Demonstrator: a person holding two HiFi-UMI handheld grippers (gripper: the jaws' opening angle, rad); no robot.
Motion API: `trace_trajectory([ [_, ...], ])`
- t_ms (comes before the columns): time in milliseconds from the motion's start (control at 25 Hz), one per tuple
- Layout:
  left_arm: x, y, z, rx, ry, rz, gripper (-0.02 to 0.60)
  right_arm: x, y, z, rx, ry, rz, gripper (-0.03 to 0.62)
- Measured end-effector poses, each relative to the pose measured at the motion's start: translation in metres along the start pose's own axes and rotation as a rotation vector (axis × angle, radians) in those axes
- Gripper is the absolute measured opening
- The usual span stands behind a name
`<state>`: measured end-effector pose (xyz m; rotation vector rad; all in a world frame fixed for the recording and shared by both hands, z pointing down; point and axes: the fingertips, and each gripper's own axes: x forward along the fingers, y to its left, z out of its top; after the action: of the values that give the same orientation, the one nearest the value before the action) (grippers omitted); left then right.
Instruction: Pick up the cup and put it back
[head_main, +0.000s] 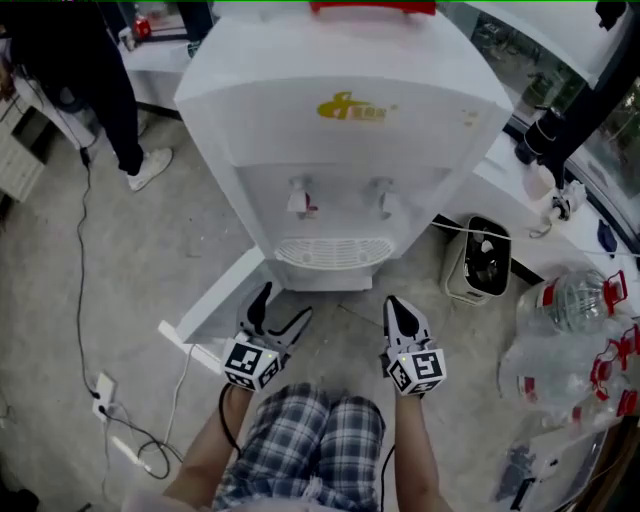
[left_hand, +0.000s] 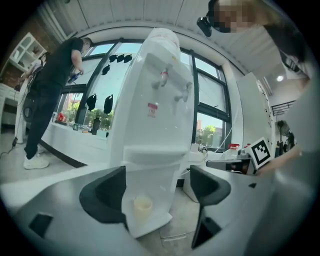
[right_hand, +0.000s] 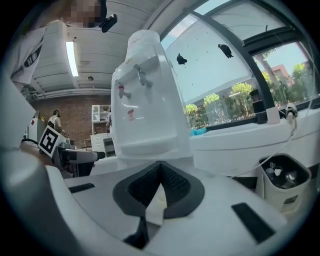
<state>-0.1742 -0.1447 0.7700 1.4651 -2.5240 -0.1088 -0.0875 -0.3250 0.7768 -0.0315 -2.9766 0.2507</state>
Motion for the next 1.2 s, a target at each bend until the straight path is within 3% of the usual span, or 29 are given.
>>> trace_trajectory([
  [240,0.050,0.007,-0.088,0.020,0.038,-0.072,0.388,0.028,-0.024,-0.064,-0.007,-0.023,0.027,0.017],
  [360,0.072,0.019,-0.115,0.024,0.035,-0.084,0.388,0.043,-0.032,-0.086,0.000,-0.052,0.051,0.017],
  [520,0.098,0.027,-0.150,0.084,0.058,-0.107,0.388,0.058,-0.033,-0.117,-0.027,-0.043,0.083,0.017],
  [760,0.122,0.037,-0.189,0.104,0.097,-0.130,0.388,0.074,-0.031,-0.142,-0.051,-0.020,0.128,0.017],
  [1200,0.177,0.054,-0.225,0.076,0.123,-0.045,0.436,0.083,-0.036,-0.161,-0.035,0.004,0.153,0.017],
])
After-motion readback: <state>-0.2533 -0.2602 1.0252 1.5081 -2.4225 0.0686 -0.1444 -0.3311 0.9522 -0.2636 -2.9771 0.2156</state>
